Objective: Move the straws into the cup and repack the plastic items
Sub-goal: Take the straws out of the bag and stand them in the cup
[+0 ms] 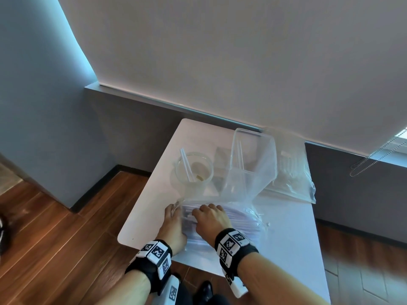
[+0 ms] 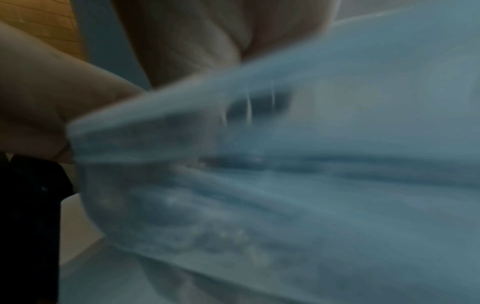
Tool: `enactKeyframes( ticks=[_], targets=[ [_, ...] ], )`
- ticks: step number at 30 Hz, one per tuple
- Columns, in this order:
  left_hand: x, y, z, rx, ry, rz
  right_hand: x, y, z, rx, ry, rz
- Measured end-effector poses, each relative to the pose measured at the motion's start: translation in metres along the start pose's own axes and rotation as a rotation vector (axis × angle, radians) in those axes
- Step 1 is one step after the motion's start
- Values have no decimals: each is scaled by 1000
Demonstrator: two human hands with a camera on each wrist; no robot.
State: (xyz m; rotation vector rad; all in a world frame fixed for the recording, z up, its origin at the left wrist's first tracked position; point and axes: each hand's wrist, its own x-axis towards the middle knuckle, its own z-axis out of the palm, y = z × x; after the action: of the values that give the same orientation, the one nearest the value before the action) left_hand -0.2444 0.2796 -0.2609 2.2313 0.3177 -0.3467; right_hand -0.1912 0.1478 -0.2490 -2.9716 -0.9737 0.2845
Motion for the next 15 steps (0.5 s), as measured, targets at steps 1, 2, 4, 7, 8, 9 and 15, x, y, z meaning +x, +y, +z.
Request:
enactKeyframes(
  ticks=[1,2,4,7,8,9,15],
  targets=[
    [0,-1,-1,-13,-12,0,0,0,0,14,20,4],
    [0,-3,-2,-27,-23,3,0,0,-1,29,32,10],
    [0,-4,-5,-52,-44,-1,1,1,-3,66,19,13],
    [-1,-7,-9,-80,-62,-18,-1,7,-8,165,8,33],
    [0,-7,-10,-86,-61,-21,-2,9,-9,202,10,41],
    [0,-7,-10,-88,-55,-25,-3,11,-11,238,6,49],
    [0,2,-13,-125,-21,-21,-5,10,-11,322,-50,2]
  ],
)
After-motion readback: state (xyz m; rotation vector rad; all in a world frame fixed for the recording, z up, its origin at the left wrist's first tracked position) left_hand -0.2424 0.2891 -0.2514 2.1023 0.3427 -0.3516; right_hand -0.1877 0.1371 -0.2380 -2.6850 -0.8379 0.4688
